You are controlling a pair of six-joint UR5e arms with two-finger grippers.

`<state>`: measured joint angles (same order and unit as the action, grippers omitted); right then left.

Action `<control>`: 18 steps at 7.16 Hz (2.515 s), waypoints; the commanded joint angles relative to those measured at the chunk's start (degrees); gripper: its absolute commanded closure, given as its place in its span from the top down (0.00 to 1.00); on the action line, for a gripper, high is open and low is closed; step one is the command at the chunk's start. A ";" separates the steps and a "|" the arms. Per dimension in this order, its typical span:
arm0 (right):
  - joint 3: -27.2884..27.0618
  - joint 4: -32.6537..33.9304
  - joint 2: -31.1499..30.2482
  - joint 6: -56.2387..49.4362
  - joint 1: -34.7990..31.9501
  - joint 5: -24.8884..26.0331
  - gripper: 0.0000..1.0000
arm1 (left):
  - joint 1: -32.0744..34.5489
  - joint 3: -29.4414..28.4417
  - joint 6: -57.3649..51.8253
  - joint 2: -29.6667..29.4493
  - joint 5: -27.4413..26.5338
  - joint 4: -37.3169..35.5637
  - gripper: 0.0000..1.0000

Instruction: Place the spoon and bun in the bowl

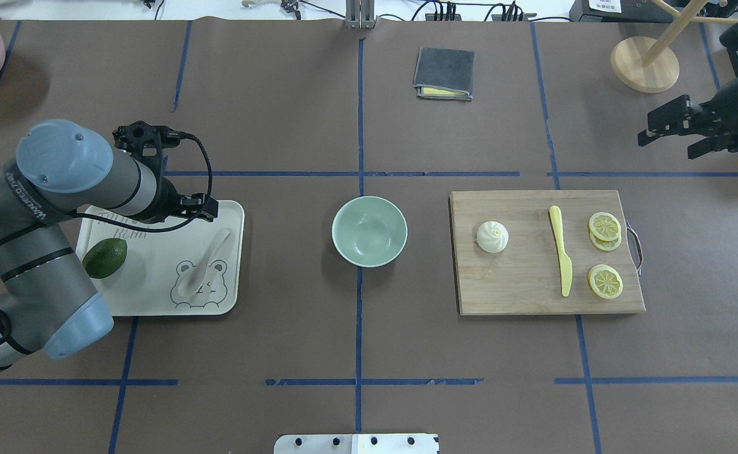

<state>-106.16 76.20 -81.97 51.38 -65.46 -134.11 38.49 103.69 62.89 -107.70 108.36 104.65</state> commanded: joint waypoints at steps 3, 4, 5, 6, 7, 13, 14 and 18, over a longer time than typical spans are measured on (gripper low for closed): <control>-0.98 0.00 2.86 5.82 4.81 2.45 1.00 | -3.86 -3.05 -0.23 -0.75 -0.17 1.16 0.86; -0.98 0.00 3.39 6.18 5.07 2.71 1.00 | -3.95 -3.41 -0.23 -0.67 -0.17 2.48 0.82; -0.98 0.00 3.39 6.19 5.16 2.71 1.00 | -4.13 -3.58 -0.31 -0.75 -0.17 2.58 0.81; -0.98 0.00 3.39 6.19 5.16 2.71 1.00 | -4.13 -3.85 -0.40 -0.67 -0.17 2.58 0.79; -0.98 0.00 3.48 6.28 5.16 2.71 1.00 | -4.13 -4.02 -0.40 -0.75 -0.17 2.58 0.78; -1.06 0.00 3.39 6.28 5.16 2.71 1.00 | -6.23 -4.72 -0.31 -0.84 -0.17 2.58 0.71; -1.15 0.00 3.31 6.28 5.16 2.80 1.00 | -6.58 -4.99 -0.31 -0.84 -0.17 2.58 0.70; -1.33 0.00 3.22 6.28 5.16 2.71 1.00 | -6.68 -4.29 -0.40 -0.67 -0.17 2.58 0.45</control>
<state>-107.48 76.20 -78.78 57.66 -60.29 -131.39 31.92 99.05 62.53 -108.44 108.23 107.22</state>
